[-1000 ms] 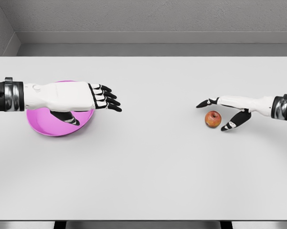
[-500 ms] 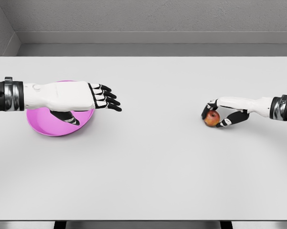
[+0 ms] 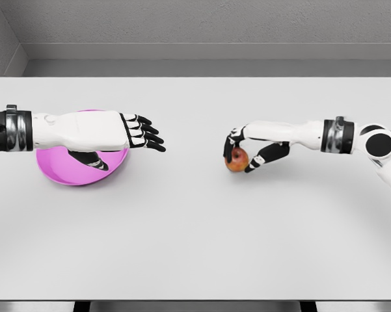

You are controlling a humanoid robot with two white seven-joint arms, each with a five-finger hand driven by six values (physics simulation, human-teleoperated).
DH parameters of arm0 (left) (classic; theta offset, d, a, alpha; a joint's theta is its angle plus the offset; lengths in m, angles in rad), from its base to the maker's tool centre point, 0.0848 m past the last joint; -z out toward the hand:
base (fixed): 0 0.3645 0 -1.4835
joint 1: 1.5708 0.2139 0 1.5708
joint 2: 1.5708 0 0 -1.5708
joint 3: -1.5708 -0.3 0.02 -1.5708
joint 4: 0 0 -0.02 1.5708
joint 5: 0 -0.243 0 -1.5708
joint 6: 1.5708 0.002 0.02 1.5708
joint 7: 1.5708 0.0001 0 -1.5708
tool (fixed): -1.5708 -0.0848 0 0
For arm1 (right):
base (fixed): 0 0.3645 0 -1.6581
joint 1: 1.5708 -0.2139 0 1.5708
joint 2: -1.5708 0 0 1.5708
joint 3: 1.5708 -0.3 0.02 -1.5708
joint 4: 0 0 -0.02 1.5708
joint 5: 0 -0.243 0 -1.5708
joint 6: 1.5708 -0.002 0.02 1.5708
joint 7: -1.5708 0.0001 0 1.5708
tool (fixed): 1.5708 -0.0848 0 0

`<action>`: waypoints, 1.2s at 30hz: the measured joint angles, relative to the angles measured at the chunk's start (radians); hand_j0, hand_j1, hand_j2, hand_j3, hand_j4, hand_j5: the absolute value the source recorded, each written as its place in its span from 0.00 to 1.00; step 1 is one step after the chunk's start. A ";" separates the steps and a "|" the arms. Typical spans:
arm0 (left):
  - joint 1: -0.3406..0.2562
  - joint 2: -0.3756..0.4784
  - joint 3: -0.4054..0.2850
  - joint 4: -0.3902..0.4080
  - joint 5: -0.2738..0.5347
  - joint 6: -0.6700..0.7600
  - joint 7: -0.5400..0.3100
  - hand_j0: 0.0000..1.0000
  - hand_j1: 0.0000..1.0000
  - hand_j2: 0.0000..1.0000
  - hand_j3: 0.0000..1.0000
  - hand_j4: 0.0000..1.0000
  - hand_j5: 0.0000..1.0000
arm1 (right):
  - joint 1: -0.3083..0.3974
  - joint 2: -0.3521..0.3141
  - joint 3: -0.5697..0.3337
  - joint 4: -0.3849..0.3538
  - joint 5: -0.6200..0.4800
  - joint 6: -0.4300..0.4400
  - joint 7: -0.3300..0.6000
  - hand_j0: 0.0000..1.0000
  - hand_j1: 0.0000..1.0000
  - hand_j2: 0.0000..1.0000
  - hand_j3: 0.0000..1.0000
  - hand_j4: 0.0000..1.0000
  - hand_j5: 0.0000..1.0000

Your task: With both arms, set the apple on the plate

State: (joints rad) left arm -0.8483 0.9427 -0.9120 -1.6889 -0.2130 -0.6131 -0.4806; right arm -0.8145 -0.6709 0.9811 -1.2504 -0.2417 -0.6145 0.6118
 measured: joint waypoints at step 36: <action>-0.101 -0.452 -0.088 0.138 -0.152 0.000 -0.081 1.00 1.00 1.00 1.00 1.00 1.00 | 0.224 -0.099 -0.581 0.118 0.068 0.001 -0.001 1.00 1.00 1.00 1.00 1.00 1.00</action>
State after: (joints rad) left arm -0.9495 0.4909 -1.0000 -1.5506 -0.3648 -0.6131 -0.5620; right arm -0.5906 -0.7694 0.3999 -1.1324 -0.1741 -0.6135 0.6113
